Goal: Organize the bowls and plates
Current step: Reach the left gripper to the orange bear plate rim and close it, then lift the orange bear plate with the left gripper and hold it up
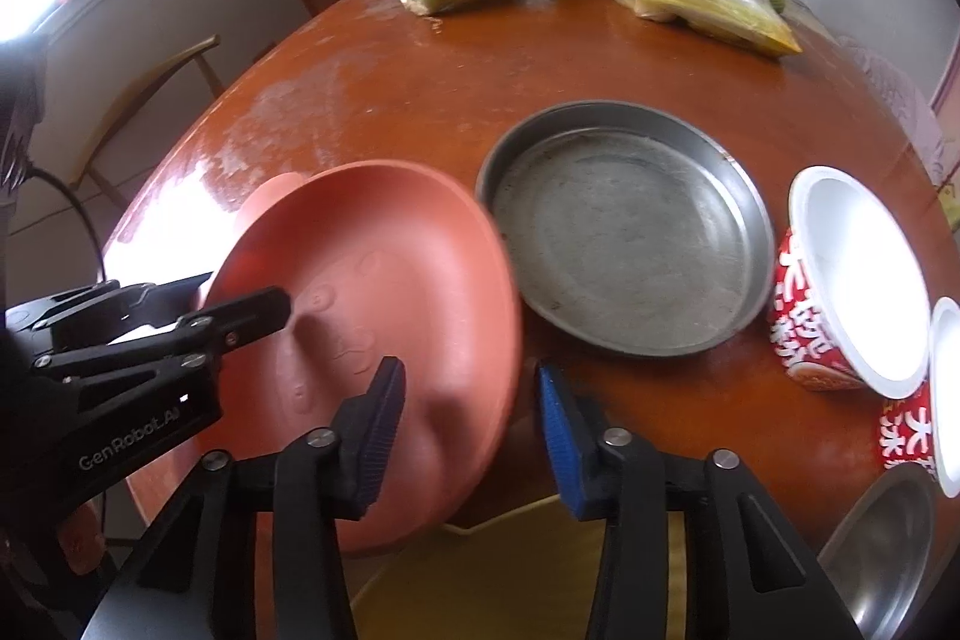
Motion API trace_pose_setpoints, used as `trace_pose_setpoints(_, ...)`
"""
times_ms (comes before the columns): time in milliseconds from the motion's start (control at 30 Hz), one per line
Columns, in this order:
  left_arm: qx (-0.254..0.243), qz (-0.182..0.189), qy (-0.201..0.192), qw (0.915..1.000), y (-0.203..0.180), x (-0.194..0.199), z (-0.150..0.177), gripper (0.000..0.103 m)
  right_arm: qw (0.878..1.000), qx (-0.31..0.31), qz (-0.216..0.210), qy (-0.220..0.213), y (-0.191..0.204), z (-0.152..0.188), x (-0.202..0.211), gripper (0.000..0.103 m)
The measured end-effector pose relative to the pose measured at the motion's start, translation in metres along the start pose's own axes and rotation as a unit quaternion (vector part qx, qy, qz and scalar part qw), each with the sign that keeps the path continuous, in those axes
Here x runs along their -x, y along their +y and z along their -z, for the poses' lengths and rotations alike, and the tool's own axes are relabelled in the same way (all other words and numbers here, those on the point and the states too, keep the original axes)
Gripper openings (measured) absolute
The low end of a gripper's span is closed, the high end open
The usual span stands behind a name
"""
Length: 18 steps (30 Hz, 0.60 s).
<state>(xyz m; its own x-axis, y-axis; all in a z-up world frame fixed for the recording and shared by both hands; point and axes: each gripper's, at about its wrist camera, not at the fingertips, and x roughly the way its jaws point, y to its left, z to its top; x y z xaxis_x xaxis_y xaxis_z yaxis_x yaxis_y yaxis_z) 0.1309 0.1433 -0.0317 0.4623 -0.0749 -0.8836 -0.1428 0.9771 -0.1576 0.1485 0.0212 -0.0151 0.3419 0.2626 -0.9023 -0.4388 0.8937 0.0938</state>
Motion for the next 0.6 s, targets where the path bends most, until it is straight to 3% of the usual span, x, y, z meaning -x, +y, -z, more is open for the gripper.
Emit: trace_pose_setpoints(600, 0.005, -0.015, -0.028, 0.9995, 0.021, 0.021, -0.026, 0.038, 0.999, 0.025, 0.006, -0.023, 0.032, -0.023, 0.014, 0.043)
